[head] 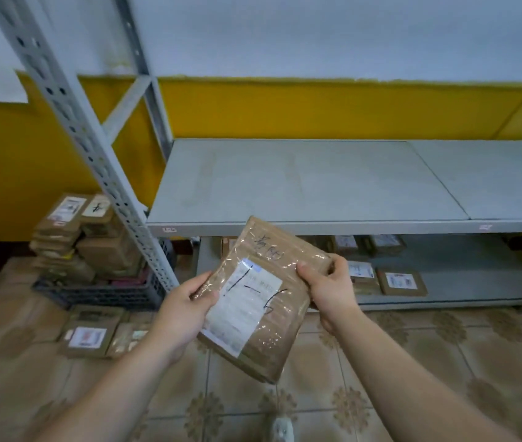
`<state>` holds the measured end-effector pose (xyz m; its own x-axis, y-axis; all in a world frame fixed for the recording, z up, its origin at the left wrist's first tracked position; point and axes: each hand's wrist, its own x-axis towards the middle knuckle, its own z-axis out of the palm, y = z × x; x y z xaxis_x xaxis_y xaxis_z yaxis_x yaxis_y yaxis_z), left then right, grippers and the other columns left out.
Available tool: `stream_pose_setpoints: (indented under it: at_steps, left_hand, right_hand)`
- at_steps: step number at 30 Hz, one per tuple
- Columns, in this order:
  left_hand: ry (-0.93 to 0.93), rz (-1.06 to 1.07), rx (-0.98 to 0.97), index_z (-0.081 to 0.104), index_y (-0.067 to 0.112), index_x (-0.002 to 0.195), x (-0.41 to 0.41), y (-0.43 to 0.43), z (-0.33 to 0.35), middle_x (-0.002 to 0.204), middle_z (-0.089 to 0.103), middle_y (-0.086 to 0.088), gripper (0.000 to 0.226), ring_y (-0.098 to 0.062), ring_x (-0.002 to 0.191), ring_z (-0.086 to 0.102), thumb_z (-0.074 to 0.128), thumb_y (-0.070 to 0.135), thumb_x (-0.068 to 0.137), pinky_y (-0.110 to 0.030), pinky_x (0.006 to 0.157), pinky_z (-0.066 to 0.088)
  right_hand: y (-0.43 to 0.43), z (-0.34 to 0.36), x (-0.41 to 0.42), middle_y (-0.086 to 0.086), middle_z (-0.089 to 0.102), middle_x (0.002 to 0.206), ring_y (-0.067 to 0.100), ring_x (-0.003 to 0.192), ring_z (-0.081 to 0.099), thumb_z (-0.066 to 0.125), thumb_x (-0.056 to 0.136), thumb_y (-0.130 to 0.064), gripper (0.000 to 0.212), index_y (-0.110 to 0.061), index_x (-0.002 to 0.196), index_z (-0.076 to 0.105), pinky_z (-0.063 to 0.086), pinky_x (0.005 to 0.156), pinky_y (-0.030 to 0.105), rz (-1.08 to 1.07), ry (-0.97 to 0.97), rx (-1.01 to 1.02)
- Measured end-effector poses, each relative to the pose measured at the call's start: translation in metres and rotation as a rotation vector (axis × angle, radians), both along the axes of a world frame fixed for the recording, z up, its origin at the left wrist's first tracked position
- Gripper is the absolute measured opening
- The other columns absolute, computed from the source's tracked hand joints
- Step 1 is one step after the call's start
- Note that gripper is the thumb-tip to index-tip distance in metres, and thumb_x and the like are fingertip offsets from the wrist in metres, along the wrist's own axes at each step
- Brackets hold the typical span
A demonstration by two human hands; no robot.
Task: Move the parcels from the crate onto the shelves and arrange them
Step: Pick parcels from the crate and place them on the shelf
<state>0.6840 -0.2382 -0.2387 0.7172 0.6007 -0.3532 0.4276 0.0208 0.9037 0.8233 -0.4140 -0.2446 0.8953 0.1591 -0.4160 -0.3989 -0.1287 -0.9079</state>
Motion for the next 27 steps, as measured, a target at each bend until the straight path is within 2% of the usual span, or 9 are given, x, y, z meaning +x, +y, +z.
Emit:
stream_pose_setpoints:
  at_steps: [2,4,6,10,13,17,20,23,27]
  left_hand:
    - [0.028,0.032,0.007,0.064,0.039,0.101,0.006,0.002,-0.01,0.101,0.068,0.015,0.03,-0.011,0.096,0.065,0.061,0.01,0.092,-0.03,0.079,0.053]
    - [0.058,0.064,0.055,0.066,0.031,0.106,0.014,0.005,-0.019,0.1,0.067,0.013,0.026,-0.008,0.093,0.064,0.063,0.009,0.091,-0.02,0.072,0.05]
    - [0.071,0.09,0.13,0.066,0.02,0.115,0.025,0.01,-0.028,0.099,0.066,0.01,0.028,-0.001,0.086,0.06,0.065,0.009,0.09,-0.011,0.064,0.043]
    - [0.107,0.052,0.265,0.063,0.02,0.12,0.05,0.023,-0.05,0.107,0.06,0.005,0.033,-0.009,0.094,0.057,0.067,0.013,0.088,-0.008,0.067,0.038]
    - [0.174,-0.056,0.315,0.057,0.024,0.128,0.066,0.035,-0.077,0.116,0.052,0.003,0.045,-0.011,0.102,0.053,0.071,0.017,0.086,-0.02,0.08,0.043]
    - [0.279,-0.211,0.362,0.041,0.037,0.138,0.084,0.058,-0.131,0.122,0.037,0.008,0.063,-0.01,0.11,0.046,0.073,0.026,0.085,-0.027,0.094,0.042]
    - [0.298,-0.287,0.381,0.041,0.033,0.143,0.1,0.079,-0.189,0.123,0.036,0.009,0.063,-0.011,0.111,0.046,0.07,0.029,0.087,-0.03,0.095,0.043]
    - [0.343,-0.354,0.422,0.039,0.031,0.146,0.119,0.1,-0.254,0.123,0.032,0.01,0.06,-0.009,0.112,0.041,0.064,0.032,0.091,-0.032,0.102,0.039]
    - [0.335,-0.383,0.429,0.045,0.028,0.143,0.151,0.13,-0.362,0.124,0.039,0.006,0.06,-0.018,0.124,0.044,0.069,0.025,0.087,-0.033,0.103,0.04]
  right_hand:
    - [-0.001,-0.012,0.011,0.003,0.062,0.106,0.022,0.095,0.065,0.08,0.083,-0.027,0.046,-0.021,0.115,0.048,0.056,0.088,0.045,0.093,-0.019,-0.104]
    - [-0.003,-0.023,0.024,-0.002,0.061,0.103,0.017,0.091,0.062,0.077,0.084,-0.035,0.042,-0.025,0.11,0.046,0.053,0.082,0.037,0.221,-0.062,-0.268]
    - [-0.001,-0.037,0.037,-0.004,0.058,0.106,0.016,0.093,0.059,0.072,0.086,-0.041,0.041,-0.03,0.113,0.043,0.052,0.081,0.037,0.326,-0.082,-0.38]
    - [0.005,-0.07,0.048,-0.003,0.053,0.128,0.017,0.105,0.059,0.068,0.089,-0.043,0.058,-0.04,0.138,0.038,0.056,0.086,0.037,0.404,-0.083,-0.404]
    - [0.011,-0.094,0.055,0.001,0.042,0.144,0.019,0.121,0.05,0.062,0.094,-0.043,0.072,-0.042,0.153,0.021,0.048,0.093,0.036,0.427,-0.094,-0.446]
    - [0.025,-0.138,0.065,0.003,0.037,0.148,0.022,0.128,0.047,0.057,0.098,-0.043,0.074,-0.043,0.156,0.012,0.044,0.101,0.039,0.47,-0.069,-0.517]
    - [0.038,-0.189,0.07,0.004,0.034,0.148,0.025,0.126,0.047,0.055,0.099,-0.041,0.07,-0.044,0.156,0.014,0.044,0.099,0.038,0.476,-0.047,-0.54]
    - [0.053,-0.257,0.073,0.006,0.035,0.144,0.022,0.111,0.051,0.053,0.1,-0.038,0.066,-0.044,0.155,0.016,0.04,0.086,0.028,0.483,-0.05,-0.573]
    - [0.076,-0.371,0.081,0.009,0.039,0.138,0.033,0.124,0.049,0.056,0.097,-0.039,0.067,-0.046,0.153,0.019,0.042,0.102,0.04,0.457,-0.041,-0.574]
